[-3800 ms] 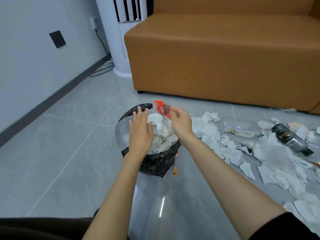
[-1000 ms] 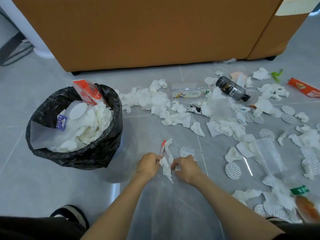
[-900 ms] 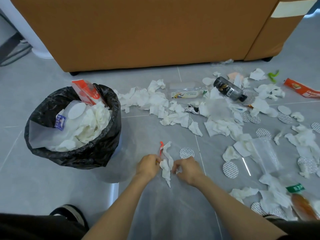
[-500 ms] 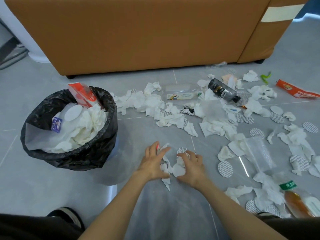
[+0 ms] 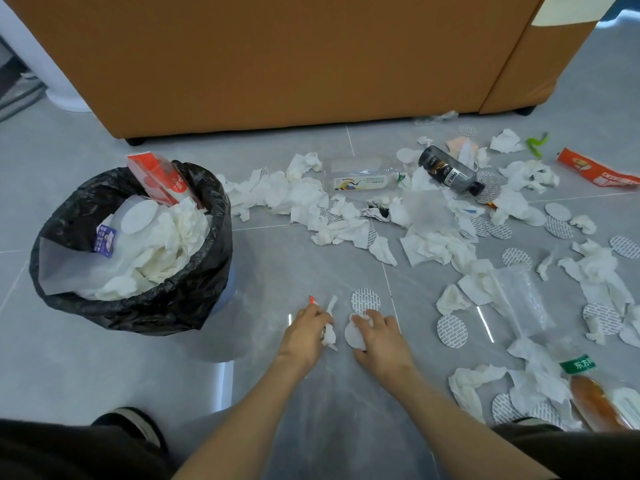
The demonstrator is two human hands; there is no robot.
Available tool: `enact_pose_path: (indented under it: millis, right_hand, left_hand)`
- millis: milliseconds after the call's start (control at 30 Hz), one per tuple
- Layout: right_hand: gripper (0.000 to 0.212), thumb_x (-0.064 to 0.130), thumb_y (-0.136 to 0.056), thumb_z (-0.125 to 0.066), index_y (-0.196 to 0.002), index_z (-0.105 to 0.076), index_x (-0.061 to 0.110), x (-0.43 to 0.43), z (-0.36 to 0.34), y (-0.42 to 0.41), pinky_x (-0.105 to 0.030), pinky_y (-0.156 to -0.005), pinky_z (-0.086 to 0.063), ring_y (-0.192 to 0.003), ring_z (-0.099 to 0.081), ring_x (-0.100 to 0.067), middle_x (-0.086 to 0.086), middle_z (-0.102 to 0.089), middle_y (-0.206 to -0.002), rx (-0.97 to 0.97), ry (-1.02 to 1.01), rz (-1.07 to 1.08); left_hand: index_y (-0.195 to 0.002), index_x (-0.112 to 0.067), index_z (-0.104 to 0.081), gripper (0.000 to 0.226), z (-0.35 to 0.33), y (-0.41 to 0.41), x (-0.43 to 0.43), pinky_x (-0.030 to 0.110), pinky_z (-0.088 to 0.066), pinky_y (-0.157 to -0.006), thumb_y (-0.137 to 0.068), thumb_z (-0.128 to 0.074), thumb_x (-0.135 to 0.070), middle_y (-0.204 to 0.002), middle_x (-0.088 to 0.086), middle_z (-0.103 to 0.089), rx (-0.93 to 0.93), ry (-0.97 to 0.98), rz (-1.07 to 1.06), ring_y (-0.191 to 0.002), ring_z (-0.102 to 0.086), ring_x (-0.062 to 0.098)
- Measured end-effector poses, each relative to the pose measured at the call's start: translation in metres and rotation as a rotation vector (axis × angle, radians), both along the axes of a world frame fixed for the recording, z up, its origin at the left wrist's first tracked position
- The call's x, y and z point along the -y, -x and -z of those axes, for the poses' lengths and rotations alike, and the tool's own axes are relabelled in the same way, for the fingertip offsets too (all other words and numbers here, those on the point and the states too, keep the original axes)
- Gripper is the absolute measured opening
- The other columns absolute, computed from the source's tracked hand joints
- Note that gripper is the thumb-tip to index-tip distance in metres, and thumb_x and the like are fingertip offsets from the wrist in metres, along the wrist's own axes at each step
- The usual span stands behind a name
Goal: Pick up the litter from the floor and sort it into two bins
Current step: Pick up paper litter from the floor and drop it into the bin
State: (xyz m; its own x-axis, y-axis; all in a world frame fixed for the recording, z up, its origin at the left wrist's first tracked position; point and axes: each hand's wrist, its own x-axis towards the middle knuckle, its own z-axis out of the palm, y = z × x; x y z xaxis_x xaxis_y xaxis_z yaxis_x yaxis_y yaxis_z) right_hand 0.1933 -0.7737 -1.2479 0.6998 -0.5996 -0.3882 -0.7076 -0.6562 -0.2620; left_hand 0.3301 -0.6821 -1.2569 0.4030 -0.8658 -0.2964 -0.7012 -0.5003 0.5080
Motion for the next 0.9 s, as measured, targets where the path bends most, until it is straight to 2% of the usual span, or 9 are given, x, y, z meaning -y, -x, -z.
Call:
enact_pose_path:
  millis: [133,267,367,467,567,633,700,833,900]
  right_hand:
    - [0.051,0.003,-0.089,-0.044,-0.136,-0.044,0.022,0.002,0.003,0.004,-0.035,-0.091,-0.043,-0.115,-0.042,-0.026,-0.003,-0.043,-0.138,0.04,0.013,0.042]
    - [0.032,0.009,-0.09,-0.053,-0.117,-0.066,0.019,0.009,0.002,0.004,-0.028,-0.085,-0.045,-0.106,-0.06,-0.027,-0.006,-0.065,-0.115,0.258,-0.131,0.274]
    - [0.028,0.014,-0.09,-0.058,-0.117,-0.066,0.015,0.013,-0.01,-0.002,-0.03,-0.089,-0.048,-0.103,-0.064,-0.026,-0.009,-0.07,-0.11,0.347,-0.257,0.431]
    - [0.03,0.012,-0.091,-0.057,-0.121,-0.062,0.01,0.017,-0.025,-0.014,-0.024,-0.088,-0.044,-0.105,-0.064,-0.025,-0.009,-0.069,-0.111,0.467,-0.294,0.52]
    - [0.028,0.012,-0.092,-0.055,-0.119,-0.06,0.007,0.017,-0.052,-0.035,-0.018,-0.083,-0.041,-0.095,-0.061,-0.017,-0.006,-0.067,-0.106,0.605,-0.347,0.558]
    - [0.026,0.013,-0.092,-0.056,-0.118,-0.059,0.012,0.024,-0.065,-0.049,-0.03,-0.093,-0.047,-0.094,-0.059,-0.017,-0.004,-0.064,-0.105,0.696,-0.398,0.61]
    - [0.02,0.014,-0.091,-0.057,-0.109,-0.059,0.021,0.027,-0.08,-0.064,-0.045,-0.095,-0.05,-0.098,-0.062,-0.022,0.0,-0.064,-0.103,0.781,-0.439,0.642]
    - [0.019,0.01,-0.09,-0.057,-0.105,-0.06,0.021,0.021,-0.122,-0.102,-0.047,-0.095,-0.05,-0.102,-0.062,-0.023,0.001,-0.065,-0.102,0.913,-0.517,0.605]
    - [0.02,0.01,-0.089,-0.057,-0.107,-0.063,0.017,0.015,-0.137,-0.121,-0.047,-0.095,-0.05,-0.101,-0.063,-0.022,-0.001,-0.067,-0.104,0.935,-0.555,0.548]
  left_hand:
    - [-0.11,-0.015,-0.063,0.034,0.001,0.001,-0.004,0.025,-0.041,-0.088,-0.085,-0.051,0.004,-0.117,0.006,-0.054,0.048,-0.006,-0.039,-0.109,-0.052,0.024]
    - [-0.095,-0.02,-0.071,0.017,-0.002,-0.004,-0.007,0.016,-0.039,-0.073,-0.08,-0.068,-0.012,-0.103,0.004,-0.064,-0.044,-0.06,-0.147,-0.094,-0.062,0.02]
    - [-0.09,-0.013,-0.075,0.016,-0.011,-0.011,-0.005,0.007,-0.037,-0.058,-0.075,-0.071,-0.007,-0.095,0.005,-0.072,-0.158,0.007,-0.299,-0.087,-0.066,0.017]
    - [-0.093,-0.011,-0.074,0.016,-0.038,-0.022,0.003,0.011,-0.04,-0.061,-0.079,-0.069,-0.01,-0.093,0.009,-0.072,-0.18,0.118,-0.424,-0.084,-0.067,0.019]
    - [-0.094,-0.009,-0.073,0.015,-0.077,-0.038,0.007,0.003,-0.034,-0.049,-0.08,-0.071,-0.009,-0.074,0.004,-0.063,-0.197,0.285,-0.459,-0.057,-0.05,0.004]
    - [-0.094,-0.01,-0.073,0.015,-0.099,-0.045,0.015,0.003,-0.034,-0.048,-0.079,-0.072,-0.008,-0.071,-0.002,-0.056,-0.2,0.369,-0.462,-0.053,-0.043,-0.001]
    - [-0.092,-0.012,-0.074,0.015,-0.12,-0.053,0.015,0.002,-0.035,-0.051,-0.078,-0.072,-0.006,-0.073,-0.004,-0.057,-0.179,0.446,-0.468,-0.053,-0.046,-0.002]
    - [-0.086,-0.015,-0.073,0.013,-0.164,-0.078,-0.001,0.003,-0.037,-0.058,-0.078,-0.072,-0.005,-0.078,-0.008,-0.062,-0.074,0.625,-0.49,-0.061,-0.051,-0.009]
    - [-0.086,-0.017,-0.073,0.016,-0.178,-0.093,-0.013,0.003,-0.037,-0.059,-0.078,-0.071,-0.004,-0.084,-0.007,-0.065,0.001,0.652,-0.514,-0.064,-0.052,-0.003]
